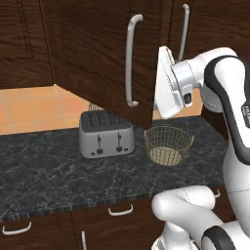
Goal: Open the cabinet, pick up the bread from the cabinet and place it in the basket. Then move the basket to the dining counter.
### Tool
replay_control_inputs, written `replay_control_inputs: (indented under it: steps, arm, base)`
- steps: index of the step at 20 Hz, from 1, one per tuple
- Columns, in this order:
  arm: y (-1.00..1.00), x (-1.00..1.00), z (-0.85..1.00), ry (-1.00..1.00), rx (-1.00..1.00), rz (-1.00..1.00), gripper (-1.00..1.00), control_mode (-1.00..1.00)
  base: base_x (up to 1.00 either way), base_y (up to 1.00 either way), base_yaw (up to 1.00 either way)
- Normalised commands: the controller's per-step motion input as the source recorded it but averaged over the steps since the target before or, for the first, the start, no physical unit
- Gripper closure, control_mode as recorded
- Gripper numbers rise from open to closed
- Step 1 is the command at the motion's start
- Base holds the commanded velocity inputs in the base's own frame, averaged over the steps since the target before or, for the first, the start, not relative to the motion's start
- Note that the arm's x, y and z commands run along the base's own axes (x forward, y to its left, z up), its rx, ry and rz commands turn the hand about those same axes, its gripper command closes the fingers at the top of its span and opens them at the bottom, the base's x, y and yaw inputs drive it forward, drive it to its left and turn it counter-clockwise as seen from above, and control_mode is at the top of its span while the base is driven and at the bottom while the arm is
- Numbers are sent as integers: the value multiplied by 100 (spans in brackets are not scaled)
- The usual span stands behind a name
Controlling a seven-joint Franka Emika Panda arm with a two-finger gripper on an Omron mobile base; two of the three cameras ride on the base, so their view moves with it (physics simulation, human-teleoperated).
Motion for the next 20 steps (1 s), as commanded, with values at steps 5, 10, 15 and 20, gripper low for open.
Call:
replay_control_inputs:
  steps: [5,10,15,20]
  arm:
    - [94,-59,0,1,5,1,-100,-100]
    - [100,-11,-9,8,0,0,-100,-100]
    - [72,-1,-5,2,0,0,-100,-100]
    - [-30,21,-27,0,-5,0,-100,-100]
  base:
    - [0,0,0]
    - [0,0,0]
    - [0,0,0]
    - [0,0,0]
